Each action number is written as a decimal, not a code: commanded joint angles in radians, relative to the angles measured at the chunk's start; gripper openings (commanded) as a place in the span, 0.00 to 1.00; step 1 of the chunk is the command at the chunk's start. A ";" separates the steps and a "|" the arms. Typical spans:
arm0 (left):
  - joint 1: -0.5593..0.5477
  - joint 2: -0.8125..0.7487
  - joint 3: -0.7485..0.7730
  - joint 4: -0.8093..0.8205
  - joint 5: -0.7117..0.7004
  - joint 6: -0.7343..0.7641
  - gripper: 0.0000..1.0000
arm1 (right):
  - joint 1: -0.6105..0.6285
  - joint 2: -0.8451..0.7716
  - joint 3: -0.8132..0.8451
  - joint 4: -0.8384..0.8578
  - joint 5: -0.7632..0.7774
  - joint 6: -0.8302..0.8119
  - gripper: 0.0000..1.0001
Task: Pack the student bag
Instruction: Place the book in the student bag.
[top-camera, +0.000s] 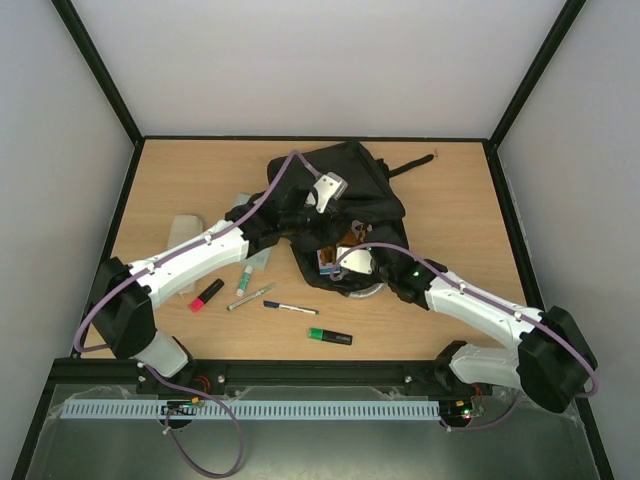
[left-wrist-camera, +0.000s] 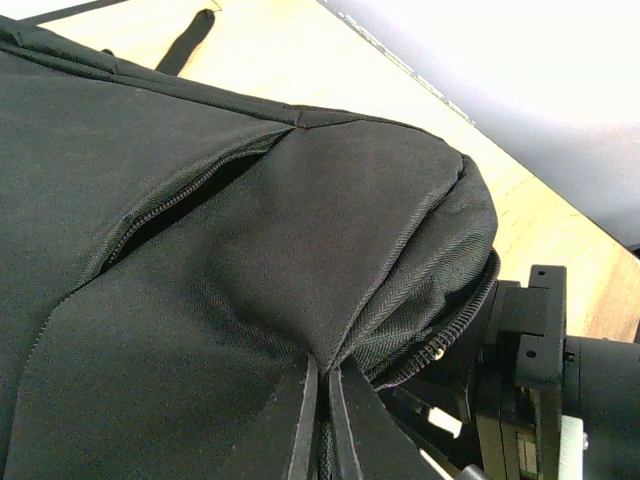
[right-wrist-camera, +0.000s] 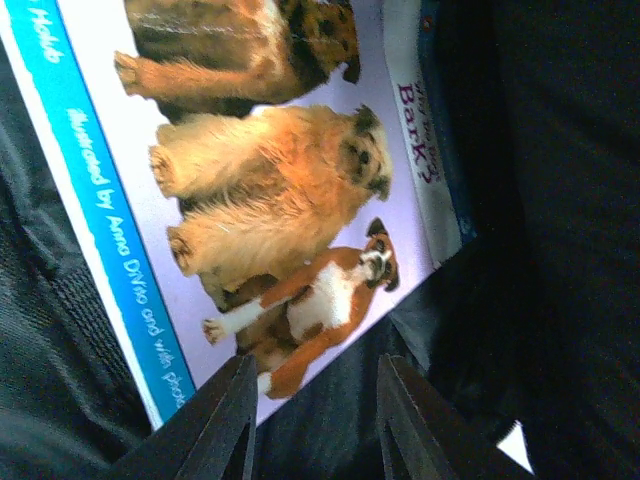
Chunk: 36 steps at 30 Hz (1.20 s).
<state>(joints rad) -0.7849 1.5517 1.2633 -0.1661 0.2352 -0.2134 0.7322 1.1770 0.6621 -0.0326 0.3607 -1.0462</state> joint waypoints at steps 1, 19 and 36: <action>-0.007 -0.003 0.063 0.053 0.033 0.013 0.02 | -0.005 -0.004 0.021 -0.061 -0.105 0.045 0.37; -0.006 0.021 0.105 0.010 0.076 0.044 0.02 | -0.001 0.144 0.050 -0.041 -0.150 0.010 0.42; -0.019 0.038 0.122 -0.013 0.113 0.062 0.02 | -0.004 0.390 0.014 0.459 0.054 -0.012 0.23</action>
<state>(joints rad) -0.7887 1.5997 1.3289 -0.2241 0.2935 -0.1646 0.7315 1.5131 0.6922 0.2363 0.3428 -1.0412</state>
